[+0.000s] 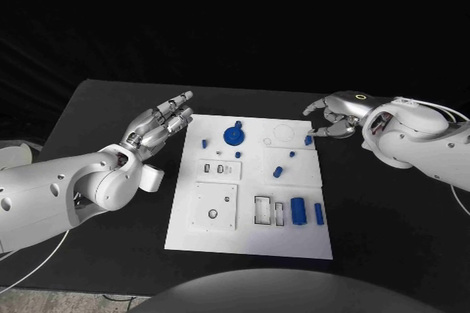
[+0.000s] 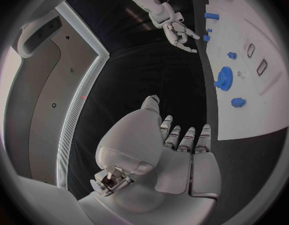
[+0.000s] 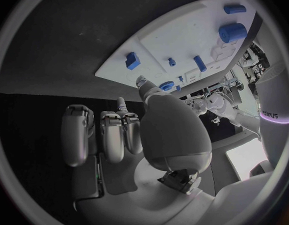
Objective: Assemble the parts on the task board
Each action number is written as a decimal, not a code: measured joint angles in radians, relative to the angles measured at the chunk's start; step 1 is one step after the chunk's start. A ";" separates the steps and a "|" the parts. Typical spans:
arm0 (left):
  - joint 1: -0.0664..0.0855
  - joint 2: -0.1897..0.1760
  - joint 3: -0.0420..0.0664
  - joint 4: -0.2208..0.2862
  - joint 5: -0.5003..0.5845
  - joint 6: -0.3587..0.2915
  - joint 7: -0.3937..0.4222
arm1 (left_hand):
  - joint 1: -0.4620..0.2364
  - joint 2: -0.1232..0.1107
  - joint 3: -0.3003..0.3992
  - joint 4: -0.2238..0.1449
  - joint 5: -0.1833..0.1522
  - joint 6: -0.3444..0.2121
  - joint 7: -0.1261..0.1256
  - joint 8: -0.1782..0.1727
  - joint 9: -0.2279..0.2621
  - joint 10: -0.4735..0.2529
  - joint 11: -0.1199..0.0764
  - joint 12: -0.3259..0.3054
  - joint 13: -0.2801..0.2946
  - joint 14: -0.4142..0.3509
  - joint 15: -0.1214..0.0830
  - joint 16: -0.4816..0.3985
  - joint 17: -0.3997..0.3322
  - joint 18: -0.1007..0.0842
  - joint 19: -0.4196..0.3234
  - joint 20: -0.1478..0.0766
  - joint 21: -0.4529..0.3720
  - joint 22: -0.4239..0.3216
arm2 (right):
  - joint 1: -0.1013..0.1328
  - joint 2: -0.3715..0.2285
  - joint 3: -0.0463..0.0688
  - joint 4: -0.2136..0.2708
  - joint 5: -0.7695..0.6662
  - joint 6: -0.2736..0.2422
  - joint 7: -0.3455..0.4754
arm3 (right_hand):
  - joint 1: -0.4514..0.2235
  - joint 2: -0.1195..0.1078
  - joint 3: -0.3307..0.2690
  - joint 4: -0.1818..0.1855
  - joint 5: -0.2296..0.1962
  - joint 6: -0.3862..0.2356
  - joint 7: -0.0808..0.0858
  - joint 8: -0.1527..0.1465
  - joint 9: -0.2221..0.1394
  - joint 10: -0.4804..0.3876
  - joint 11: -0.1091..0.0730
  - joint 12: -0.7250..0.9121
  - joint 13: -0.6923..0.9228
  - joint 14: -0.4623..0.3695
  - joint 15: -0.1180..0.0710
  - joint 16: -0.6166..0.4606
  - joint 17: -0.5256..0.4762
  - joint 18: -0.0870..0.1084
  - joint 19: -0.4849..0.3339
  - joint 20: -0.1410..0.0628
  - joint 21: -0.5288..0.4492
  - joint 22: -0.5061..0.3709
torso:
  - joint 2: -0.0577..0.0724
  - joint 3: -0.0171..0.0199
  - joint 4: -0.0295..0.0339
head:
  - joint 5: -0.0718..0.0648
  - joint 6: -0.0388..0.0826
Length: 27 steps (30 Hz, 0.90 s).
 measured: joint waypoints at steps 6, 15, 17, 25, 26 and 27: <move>-0.004 0.000 0.000 -0.001 0.000 0.001 0.000 | 0.000 0.000 0.000 0.000 0.000 0.000 0.000 0.000 0.000 0.000 0.000 0.000 0.000 0.000 0.000 0.000 0.000 0.000 0.000 0.000 0.000 0.000 | -0.020 -0.002 0.000 -0.019 0.004 -0.019 0.012 | -0.007 -0.007 -0.017 0.017 -0.014 -0.007 0.000 0.000 0.003 0.000 0.000 0.000 0.000 0.000 0.000 0.000 0.000 0.000 0.000 0.000 0.000 0.000 | -0.001 0.0017 0.0002 | -0.001 0.000; -0.006 0.001 0.000 -0.002 0.000 0.002 0.000 | 0.000 0.000 0.000 0.000 0.000 0.000 0.000 0.000 0.000 0.000 0.000 0.000 0.000 0.000 0.000 0.000 0.000 0.000 0.000 0.000 0.000 0.001 | -0.029 -0.003 0.000 -0.035 0.014 -0.032 0.027 | -0.017 -0.017 -0.030 0.051 -0.032 -0.007 0.000 0.001 0.014 0.000 0.000 0.000 0.000 0.000 0.000 0.000 0.000 0.001 0.000 0.000 0.000 0.000 | -0.001 0.0000 0.0000 | -0.004 0.000; -0.006 0.001 0.000 -0.003 0.000 0.003 0.000 | 0.000 0.000 0.000 0.000 0.000 0.000 0.000 0.000 0.000 0.000 0.000 0.000 0.000 0.000 0.000 0.000 0.000 0.000 0.000 0.000 0.000 0.001 | -0.031 -0.005 0.000 -0.035 0.018 -0.033 0.030 | -0.017 -0.017 -0.032 0.063 -0.039 -0.006 0.001 0.012 0.019 0.000 0.000 0.000 0.000 0.000 0.000 0.000 0.000 0.000 0.000 0.000 0.000 0.000 | -0.001 0.0000 0.0001 | -0.004 0.000; -0.007 0.000 0.000 -0.005 0.000 0.003 0.000 | 0.000 0.000 0.000 0.000 0.004 0.000 0.000 0.000 0.000 0.004 0.004 0.000 0.000 0.000 0.000 0.000 0.000 0.000 0.000 0.000 0.000 0.001 | -0.039 -0.011 0.000 -0.035 0.030 -0.035 0.038 | -0.021 -0.021 -0.037 0.087 -0.055 -0.003 0.003 0.027 0.028 0.000 0.000 0.000 0.000 0.000 0.000 0.000 0.000 0.001 0.000 0.000 -0.004 0.000 | -0.002 0.0001 0.0002 | -0.003 0.000; -0.007 0.000 0.000 -0.006 0.000 0.003 0.000 | 0.000 0.000 0.000 0.000 0.004 0.000 0.000 0.000 0.000 0.004 0.004 0.000 0.000 0.000 0.000 0.000 0.000 0.000 0.000 0.000 0.000 0.001 | -0.040 -0.012 0.000 -0.035 0.033 -0.035 0.039 | -0.021 -0.021 -0.037 0.087 -0.058 -0.003 0.003 0.027 0.028 0.000 0.000 0.000 0.000 0.000 0.000 0.000 0.000 0.001 0.000 0.000 -0.004 0.000 | -0.002 0.0000 0.0002 | -0.003 0.000; -0.007 0.000 0.000 -0.006 0.000 0.003 -0.001 | 0.000 0.000 0.000 0.000 0.004 0.000 0.000 0.000 0.000 0.004 0.004 0.000 0.000 0.000 0.000 0.000 0.000 0.000 0.000 0.000 0.000 0.001 | -0.041 -0.012 0.000 -0.035 0.035 -0.035 0.041 | -0.021 -0.021 -0.037 0.087 -0.060 -0.003 0.003 0.027 0.029 0.000 0.000 0.000 0.000 0.000 0.000 0.000 0.000 0.001 0.000 0.000 -0.004 0.000 | -0.002 0.0000 0.0002 | -0.003 0.000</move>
